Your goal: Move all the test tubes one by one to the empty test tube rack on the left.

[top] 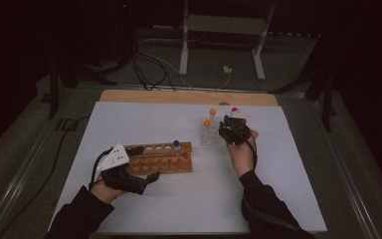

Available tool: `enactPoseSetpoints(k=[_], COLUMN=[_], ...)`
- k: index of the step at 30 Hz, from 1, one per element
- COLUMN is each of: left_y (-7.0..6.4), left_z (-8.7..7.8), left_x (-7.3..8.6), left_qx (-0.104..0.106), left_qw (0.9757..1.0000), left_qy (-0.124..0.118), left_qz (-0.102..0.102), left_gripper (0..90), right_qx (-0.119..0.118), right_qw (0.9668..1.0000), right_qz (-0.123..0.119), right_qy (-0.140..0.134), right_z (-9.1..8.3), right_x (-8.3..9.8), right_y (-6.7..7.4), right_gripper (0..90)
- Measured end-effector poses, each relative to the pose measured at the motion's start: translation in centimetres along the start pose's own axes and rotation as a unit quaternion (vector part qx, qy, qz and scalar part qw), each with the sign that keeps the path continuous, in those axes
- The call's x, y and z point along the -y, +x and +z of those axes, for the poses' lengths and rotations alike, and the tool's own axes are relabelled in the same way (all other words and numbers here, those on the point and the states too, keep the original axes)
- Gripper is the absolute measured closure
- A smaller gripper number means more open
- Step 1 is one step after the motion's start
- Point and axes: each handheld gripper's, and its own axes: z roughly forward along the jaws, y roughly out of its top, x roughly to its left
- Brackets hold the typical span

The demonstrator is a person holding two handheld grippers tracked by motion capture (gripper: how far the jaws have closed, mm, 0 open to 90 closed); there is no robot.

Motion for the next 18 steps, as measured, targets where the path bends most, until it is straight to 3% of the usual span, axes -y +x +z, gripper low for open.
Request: enactPoseSetpoints(k=[18], left_y=[0.2], left_z=[-0.1], left_x=[0.0], left_qx=[-0.003], left_qw=[1.0], left_qy=[0.001], left_qz=[0.0], left_gripper=[2.8], right_qx=[0.006], right_qw=[0.9998], right_qz=[0.003], right_qy=[0.02], right_z=[1.3], right_x=[-0.2], right_y=[-0.1], right_gripper=[76.0])
